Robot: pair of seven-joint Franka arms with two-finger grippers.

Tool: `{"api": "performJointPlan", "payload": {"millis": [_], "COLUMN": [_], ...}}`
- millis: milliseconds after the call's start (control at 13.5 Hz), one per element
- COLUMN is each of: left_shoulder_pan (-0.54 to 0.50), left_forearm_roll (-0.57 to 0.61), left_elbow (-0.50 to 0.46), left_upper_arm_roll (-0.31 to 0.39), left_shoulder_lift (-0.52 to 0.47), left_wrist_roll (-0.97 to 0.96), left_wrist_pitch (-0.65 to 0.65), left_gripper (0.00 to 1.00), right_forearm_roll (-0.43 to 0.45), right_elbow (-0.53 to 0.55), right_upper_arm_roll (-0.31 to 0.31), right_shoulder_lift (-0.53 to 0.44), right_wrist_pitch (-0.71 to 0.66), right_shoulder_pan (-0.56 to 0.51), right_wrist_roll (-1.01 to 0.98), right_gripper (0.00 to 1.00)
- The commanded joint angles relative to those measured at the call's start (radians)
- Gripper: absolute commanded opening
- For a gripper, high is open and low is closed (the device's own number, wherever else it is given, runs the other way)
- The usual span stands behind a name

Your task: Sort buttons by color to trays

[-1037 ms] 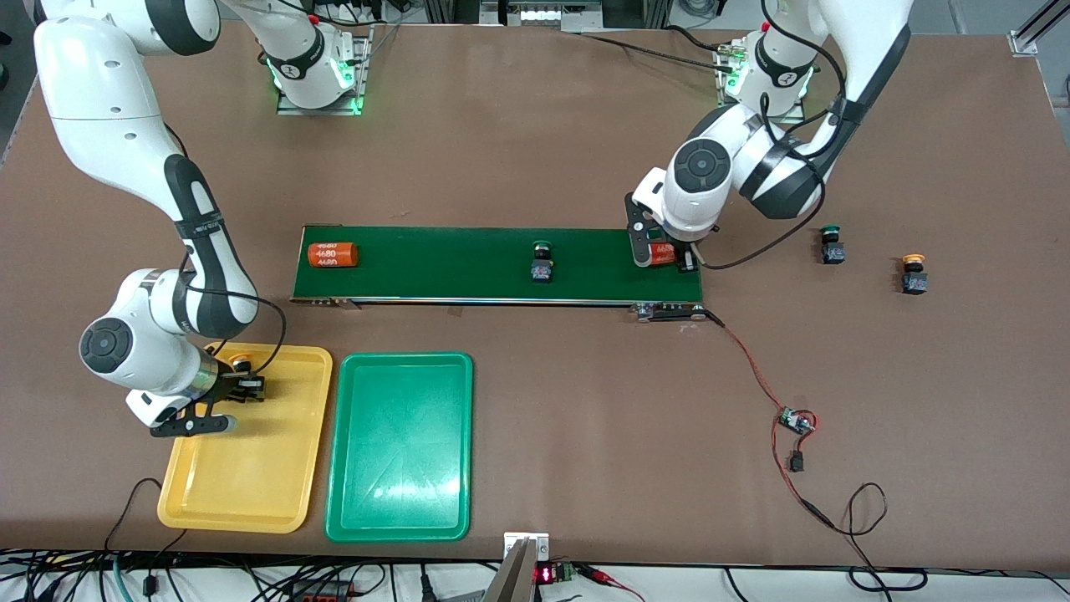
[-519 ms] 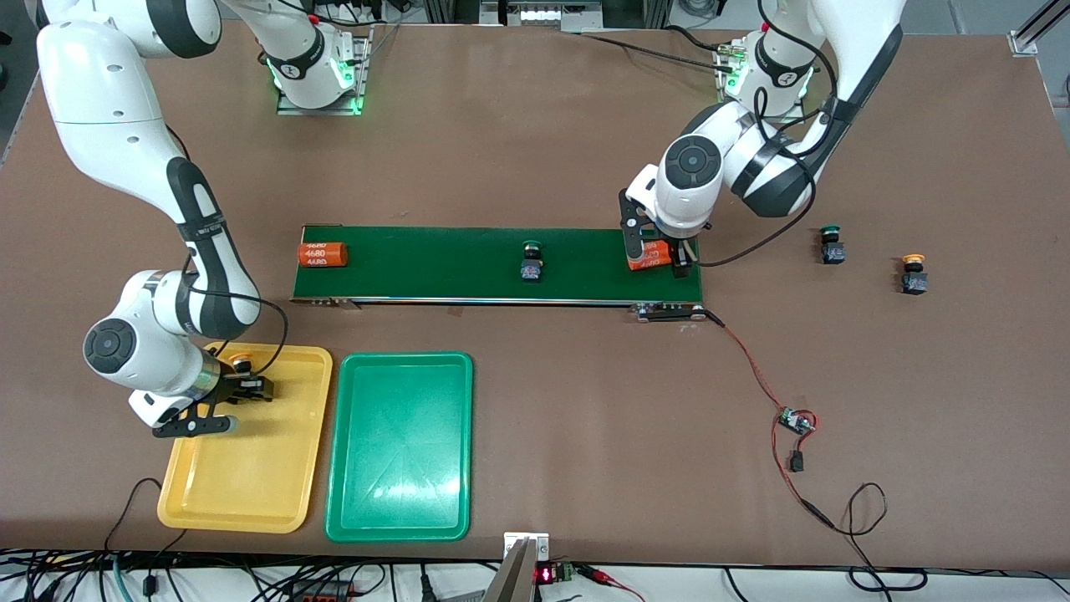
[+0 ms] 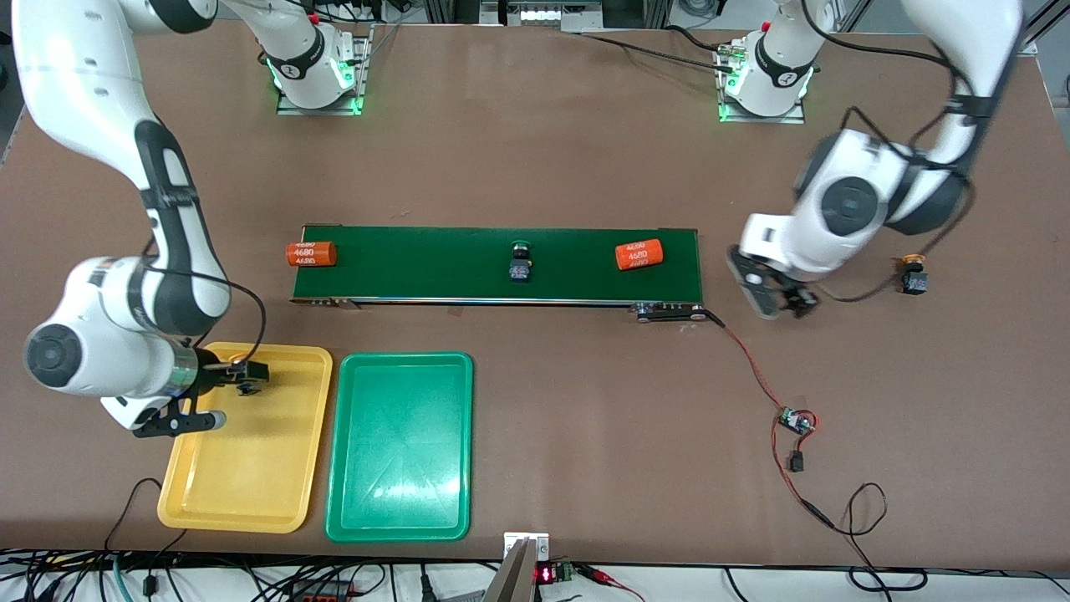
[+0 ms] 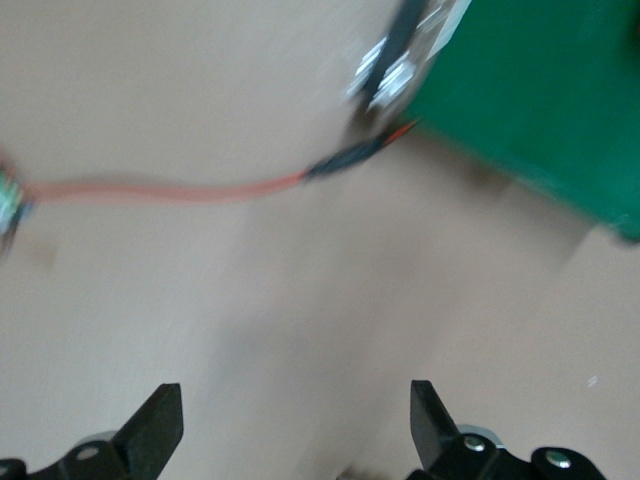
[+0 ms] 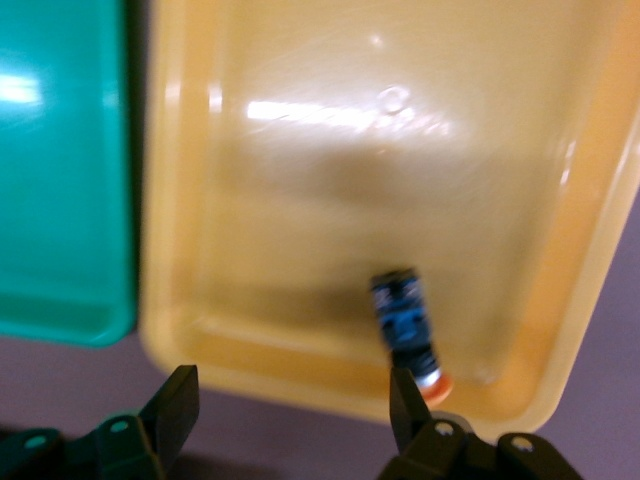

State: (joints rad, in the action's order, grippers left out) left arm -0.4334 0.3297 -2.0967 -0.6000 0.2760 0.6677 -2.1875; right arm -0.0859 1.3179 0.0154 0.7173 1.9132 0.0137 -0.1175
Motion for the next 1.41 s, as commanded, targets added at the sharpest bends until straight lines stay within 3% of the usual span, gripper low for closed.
{"api": "performJointPlan", "payload": {"millis": [0,148,222,519,741,963,1111,1333], "left_shoulder_pan": [-0.086,-0.149,-0.171,-0.244,-0.324,-0.349,-0.350,-0.354], "left_forearm_roll": [-0.027,-0.160,-0.187,-0.189,-0.189,-0.187,-0.187,-0.187], "left_elbow": [-0.002,-0.014,-0.037,-0.069,-0.124,-0.235,-0.276,-0.310], "left_upper_arm_roll": [0.000,0.014,0.025,0.072,0.083,0.085,0.085,0.086], "left_shoulder_lift": [-0.017,-0.021,-0.029,-0.018,0.028,0.038,0.038,0.042], "left_wrist_roll": [-0.092,-0.243,-0.314,-0.401,-0.405,-0.474,-0.510,-0.513], "left_wrist_pitch": [0.035,0.090,0.094,0.077,-0.010,-0.118,-0.155,-0.199], "left_gripper": [1.00,1.00,1.00,1.00,1.00,1.00,1.00,1.00], "right_forearm_roll": [-0.051,-0.051,-0.051,-0.083,-0.069,-0.064,-0.063,0.018], "right_elbow": [0.006,0.006,0.006,0.010,0.052,0.229,0.297,0.398], "right_upper_arm_roll": [0.000,0.000,0.001,0.008,0.001,0.011,0.020,0.053], "right_shoulder_lift": [-0.070,-0.101,-0.102,-0.108,-0.145,-0.254,-0.289,-0.343], "right_wrist_pitch": [-0.088,-0.109,-0.143,-0.191,-0.157,0.046,0.101,0.161], "right_shoulder_pan": [0.061,0.127,0.153,0.258,0.322,0.344,0.368,0.416], "right_wrist_roll": [0.095,0.203,0.225,0.324,0.426,0.485,0.545,0.672], "right_gripper": [0.86,0.87,1.00,1.00,1.00,1.00,1.00,1.00]}}
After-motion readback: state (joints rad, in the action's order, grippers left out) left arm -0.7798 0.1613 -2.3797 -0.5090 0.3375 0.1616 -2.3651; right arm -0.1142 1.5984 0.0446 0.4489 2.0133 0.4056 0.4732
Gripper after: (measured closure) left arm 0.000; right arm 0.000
